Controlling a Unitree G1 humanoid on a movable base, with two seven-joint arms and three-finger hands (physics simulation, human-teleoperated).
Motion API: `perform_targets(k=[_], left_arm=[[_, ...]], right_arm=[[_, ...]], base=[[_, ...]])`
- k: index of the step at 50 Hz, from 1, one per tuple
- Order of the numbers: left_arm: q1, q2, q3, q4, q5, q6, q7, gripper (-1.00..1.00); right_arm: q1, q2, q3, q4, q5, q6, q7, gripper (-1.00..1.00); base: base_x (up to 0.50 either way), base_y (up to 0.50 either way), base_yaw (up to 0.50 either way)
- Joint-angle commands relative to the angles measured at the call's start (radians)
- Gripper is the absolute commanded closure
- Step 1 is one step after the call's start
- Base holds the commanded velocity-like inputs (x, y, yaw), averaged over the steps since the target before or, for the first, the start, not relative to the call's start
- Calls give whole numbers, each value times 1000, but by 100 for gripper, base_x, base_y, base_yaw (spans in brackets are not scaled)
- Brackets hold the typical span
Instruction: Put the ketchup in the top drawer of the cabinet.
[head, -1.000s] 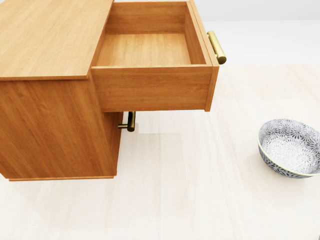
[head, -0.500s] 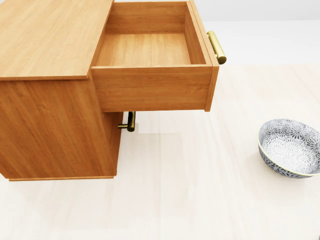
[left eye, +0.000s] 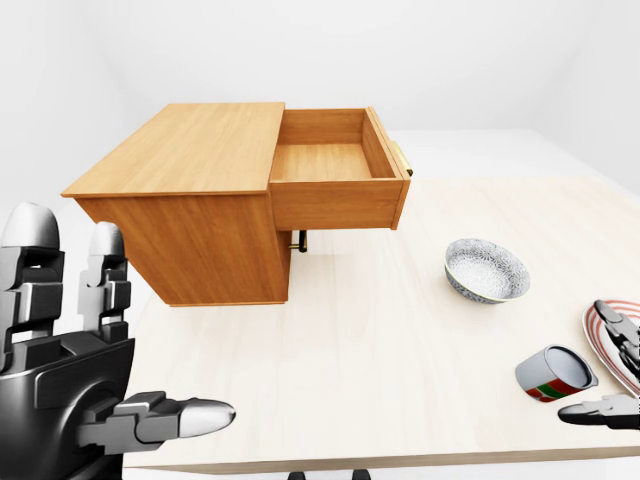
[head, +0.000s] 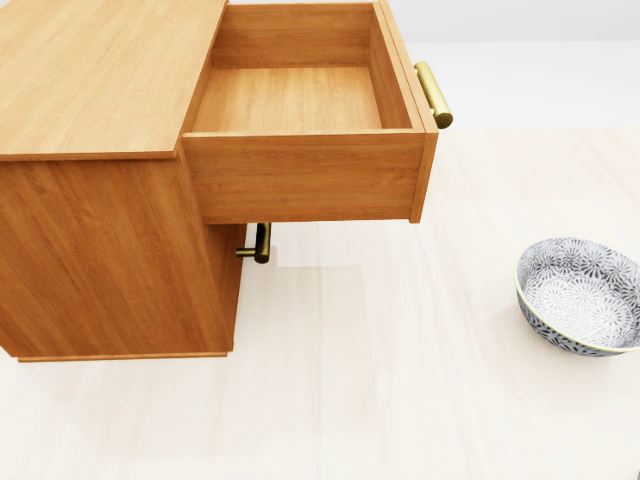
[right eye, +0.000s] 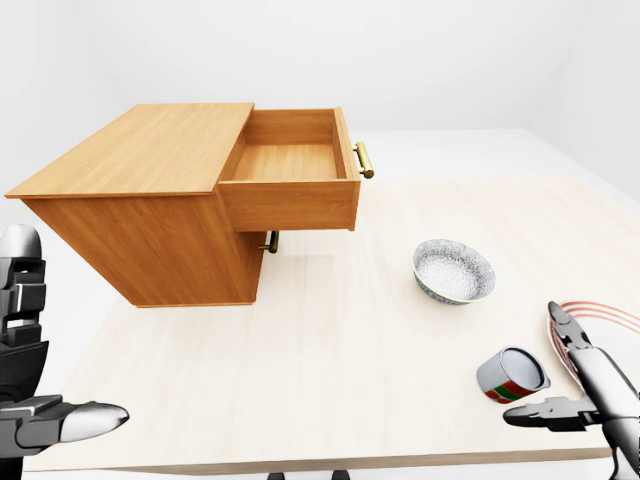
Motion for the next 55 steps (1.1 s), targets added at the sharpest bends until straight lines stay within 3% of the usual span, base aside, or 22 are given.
perform_targets(k=[1,37,38,39,40,41,55], left_arm=[[-1,-9,-10,0,17,0,-6,-100],[7,-13,-14,0,24,0,-10,-100],[8,-14,-16,0,26,0,-11,-100],[9,-16,-18,0,29,0,-12,-100],[9,-16,-19,0,30,0,-13,-100],[7,-18,-20,0,34,0,-13,-100],[7,-29,-29,0,52,0,-21,-100]], right_arm=[[-11,-25,32,79,6,0,0,-100],[15,-40,95,257,50,0,0,-100],[15,-40,94,263,52,0,0,-88],[12,-43,93,280,56,0,0,-40],[12,-43,92,283,63,0,0,82],[23,-35,93,267,63,0,0,100],[30,-14,89,237,47,0,0,100]], base=[[0,0,0],[0,0,0],[0,0,0],[0,0,0],[0,0,0],[0,0,0],[0,0,0]])
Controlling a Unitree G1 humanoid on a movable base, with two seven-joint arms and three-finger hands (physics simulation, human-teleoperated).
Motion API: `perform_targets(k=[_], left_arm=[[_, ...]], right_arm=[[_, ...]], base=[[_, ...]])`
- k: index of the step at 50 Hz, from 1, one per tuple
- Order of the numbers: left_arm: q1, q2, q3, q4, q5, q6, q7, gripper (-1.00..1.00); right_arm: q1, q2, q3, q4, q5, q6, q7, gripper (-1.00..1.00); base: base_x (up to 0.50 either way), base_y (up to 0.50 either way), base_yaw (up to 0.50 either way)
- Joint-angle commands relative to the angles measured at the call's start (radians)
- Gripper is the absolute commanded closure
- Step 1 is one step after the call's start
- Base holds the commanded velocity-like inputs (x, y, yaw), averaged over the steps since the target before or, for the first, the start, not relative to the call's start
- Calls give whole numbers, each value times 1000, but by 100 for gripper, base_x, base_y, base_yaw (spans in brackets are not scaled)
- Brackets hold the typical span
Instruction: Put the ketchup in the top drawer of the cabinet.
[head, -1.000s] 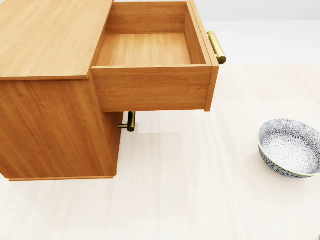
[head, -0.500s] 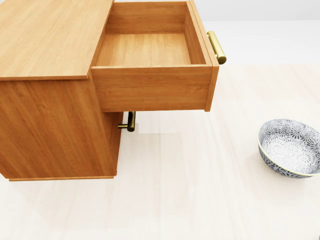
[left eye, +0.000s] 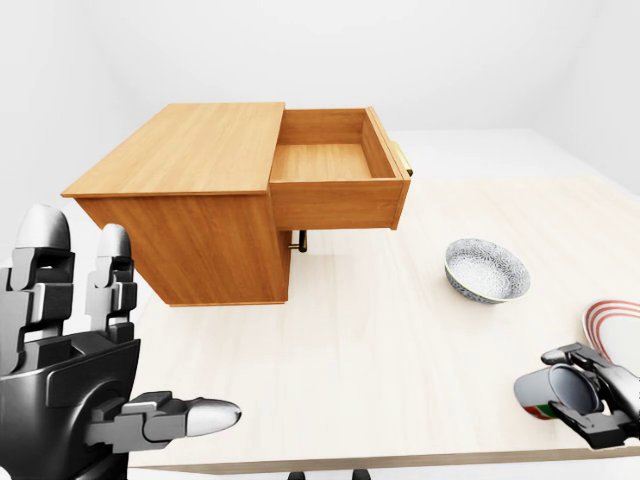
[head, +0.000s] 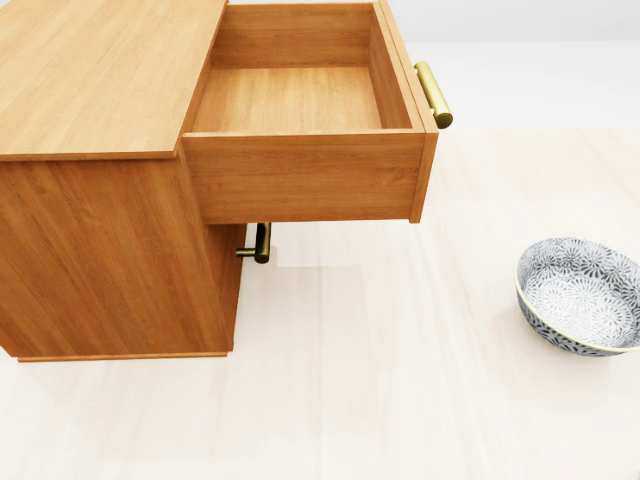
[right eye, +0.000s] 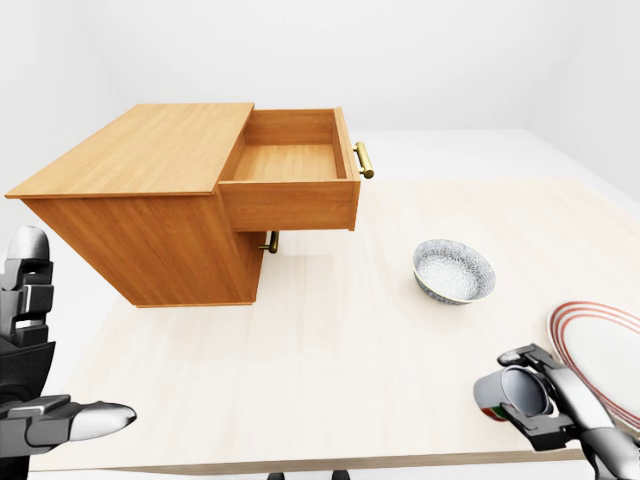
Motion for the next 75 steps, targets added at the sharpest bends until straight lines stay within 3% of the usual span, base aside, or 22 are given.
perform_targets(k=[1,14,22,30,38,42,45,47,54,58,63,65,75], left_arm=[[2,-8,-8,0,15,0,-6,-100],[-7,-3,15,0,-5,0,-4,-100],[4,14,4,0,-16,0,14,-100],[2,25,11,0,-33,0,24,-100],[9,19,-2,0,-19,0,20,-100],[12,18,-2,0,-20,0,18,-100],[11,19,0,0,-21,0,18,-100],[13,19,0,0,-22,0,18,-100],[14,27,7,0,-35,0,22,-100],[15,31,6,0,-39,0,28,-100],[22,45,1,0,-49,0,40,-100],[24,44,-2,0,-46,0,40,-100],[25,44,-2,0,-46,0,40,-100]], right_arm=[[9,30,4,-4,-19,0,0,100],[-4,81,6,-250,-53,0,0,100],[-56,114,28,-661,-141,0,0,100],[-124,102,84,-890,-237,0,0,100],[-150,133,121,-1165,-299,0,0,100],[-344,204,64,-1173,-431,0,0,100],[-395,222,86,-1172,-449,0,0,100],[-426,239,115,-1172,-468,0,0,100],[-544,320,335,-1171,-642,0,0,100],[-576,363,395,-1171,-705,0,0,100],[-581,432,385,-1172,-701,0,0,100],[-567,498,353,-1173,-689,0,0,100],[-565,508,345,-1173,-685,0,0,100]], base=[[0,0,0],[0,0,0],[0,0,0],[0,0,0],[0,0,0],[0,0,0],[0,0,0],[0,0,0],[0,0,0],[0,0,0],[0,0,0],[0,0,0],[0,0,0]])
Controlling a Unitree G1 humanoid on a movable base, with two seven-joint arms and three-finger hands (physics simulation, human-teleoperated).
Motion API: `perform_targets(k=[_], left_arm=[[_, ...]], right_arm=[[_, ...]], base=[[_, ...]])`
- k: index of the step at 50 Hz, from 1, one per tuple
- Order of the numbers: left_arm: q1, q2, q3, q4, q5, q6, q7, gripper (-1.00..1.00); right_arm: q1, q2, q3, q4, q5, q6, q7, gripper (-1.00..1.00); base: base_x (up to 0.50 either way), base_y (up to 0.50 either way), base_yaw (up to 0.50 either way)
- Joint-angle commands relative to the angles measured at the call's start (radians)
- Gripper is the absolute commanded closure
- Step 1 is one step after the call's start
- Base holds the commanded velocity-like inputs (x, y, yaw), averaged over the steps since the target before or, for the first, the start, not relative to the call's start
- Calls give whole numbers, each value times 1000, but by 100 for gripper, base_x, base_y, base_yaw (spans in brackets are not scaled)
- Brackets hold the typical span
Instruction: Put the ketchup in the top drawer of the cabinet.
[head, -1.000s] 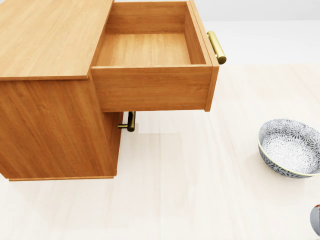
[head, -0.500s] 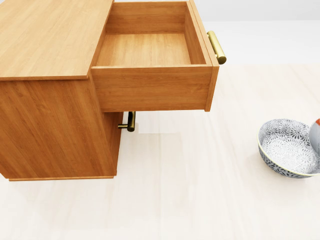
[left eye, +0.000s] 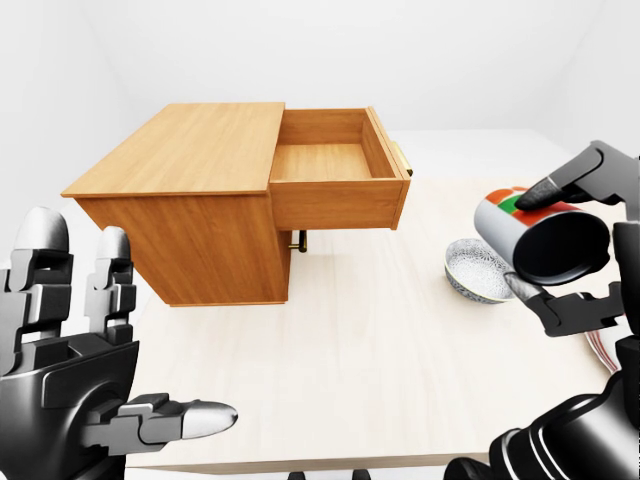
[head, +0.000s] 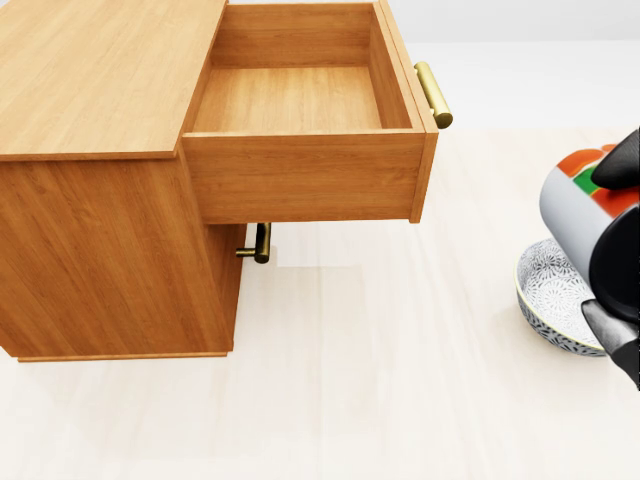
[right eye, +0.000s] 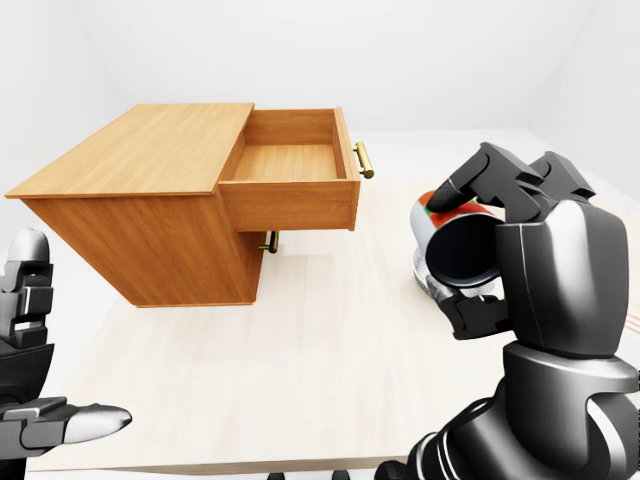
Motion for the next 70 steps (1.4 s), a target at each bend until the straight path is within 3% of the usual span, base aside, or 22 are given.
perform_targets(k=[1,9,11,16,17,23,27,31,36,47,51,58,70], left_arm=[[3,5,-2,0,-3,0,4,-100],[3,5,-2,0,-3,0,4,-100],[-1,7,0,0,-6,0,8,-100],[-11,9,13,0,-16,0,9,-100],[-11,7,9,0,-11,0,9,-100],[-16,-4,13,0,-3,0,-2,-100],[-11,0,7,0,-3,0,2,-100],[-12,4,12,0,-10,0,5,-100],[-21,13,28,0,-29,0,15,-100],[-24,-6,12,0,2,0,-2,-100],[-26,-4,19,0,-6,0,-2,-100],[-36,-15,19,0,7,0,-11,-100],[-26,-28,-3,0,35,0,-23,-100]], right_arm=[[-24,63,10,-11,-28,0,0,100],[-24,63,10,-11,-28,0,0,100],[-39,34,47,-11,-51,0,0,100],[-108,-188,247,-11,-159,0,0,100],[-129,-269,299,-11,-167,0,0,100],[-222,-542,414,-11,-123,0,0,100],[-325,-607,458,64,-101,0,0,100],[-419,-622,495,137,-85,0,0,100],[-521,-581,518,237,-84,0,0,100],[-852,-371,472,658,-125,0,0,100],[-919,-334,450,755,-133,0,0,100],[-1007,-329,412,930,-33,0,0,100],[-1166,-370,388,1336,256,0,0,100]], base=[[0,0,0],[0,0,0],[0,0,0],[0,0,0],[0,0,0],[0,0,0],[0,0,0],[0,0,0],[0,0,0],[0,0,0],[0,0,0],[0,0,0],[0,0,0]])
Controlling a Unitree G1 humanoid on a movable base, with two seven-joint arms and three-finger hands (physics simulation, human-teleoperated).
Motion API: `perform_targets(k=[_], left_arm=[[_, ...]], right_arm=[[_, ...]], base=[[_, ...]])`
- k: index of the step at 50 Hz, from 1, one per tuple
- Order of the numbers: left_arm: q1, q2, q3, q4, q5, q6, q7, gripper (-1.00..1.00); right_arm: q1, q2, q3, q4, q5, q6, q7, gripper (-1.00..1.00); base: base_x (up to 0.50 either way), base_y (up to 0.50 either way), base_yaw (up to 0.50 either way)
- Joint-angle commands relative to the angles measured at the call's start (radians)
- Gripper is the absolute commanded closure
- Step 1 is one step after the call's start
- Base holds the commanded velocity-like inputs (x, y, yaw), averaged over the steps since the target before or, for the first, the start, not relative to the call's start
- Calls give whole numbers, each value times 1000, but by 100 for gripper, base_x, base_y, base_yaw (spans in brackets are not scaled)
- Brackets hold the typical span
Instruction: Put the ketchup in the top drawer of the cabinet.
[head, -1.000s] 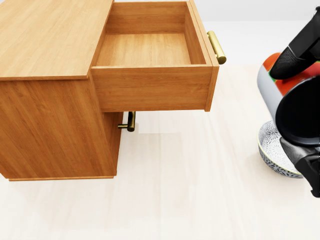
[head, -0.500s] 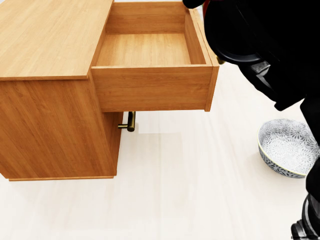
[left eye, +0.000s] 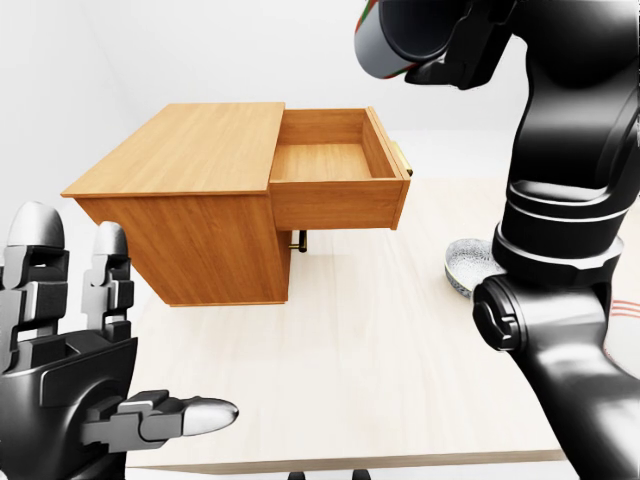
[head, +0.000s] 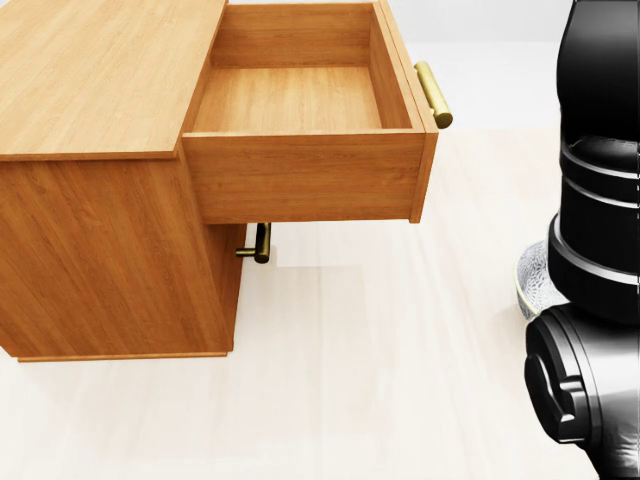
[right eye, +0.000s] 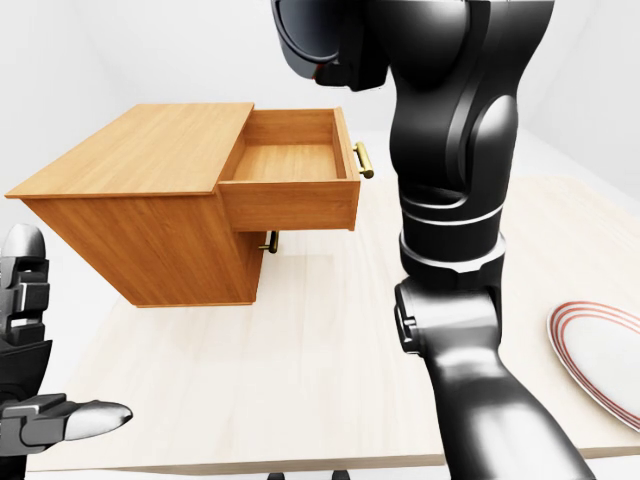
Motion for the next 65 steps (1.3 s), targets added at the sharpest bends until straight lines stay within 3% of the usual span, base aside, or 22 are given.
perform_targets(k=[1,6,13,21,36,65], left_arm=[[0,-9,-6,0,13,0,-9,-100],[1,-4,-1,0,5,0,-4,-100],[10,-9,-16,0,18,0,-10,-100],[12,4,1,0,-10,0,-1,-100],[7,18,-1,0,-17,0,18,-100],[7,25,2,0,-27,0,24,-100]], right_arm=[[-152,-10,-21,350,210,0,0,100],[-210,-23,-23,494,291,0,0,100],[-360,-38,-56,880,475,0,0,100],[-391,-53,-22,1004,510,0,0,100],[-369,-73,-32,1130,525,0,0,100],[-315,-81,-36,1183,537,0,0,100]], base=[[0,0,0],[0,0,0],[0,0,0],[0,0,0],[0,0,0],[0,0,0]])
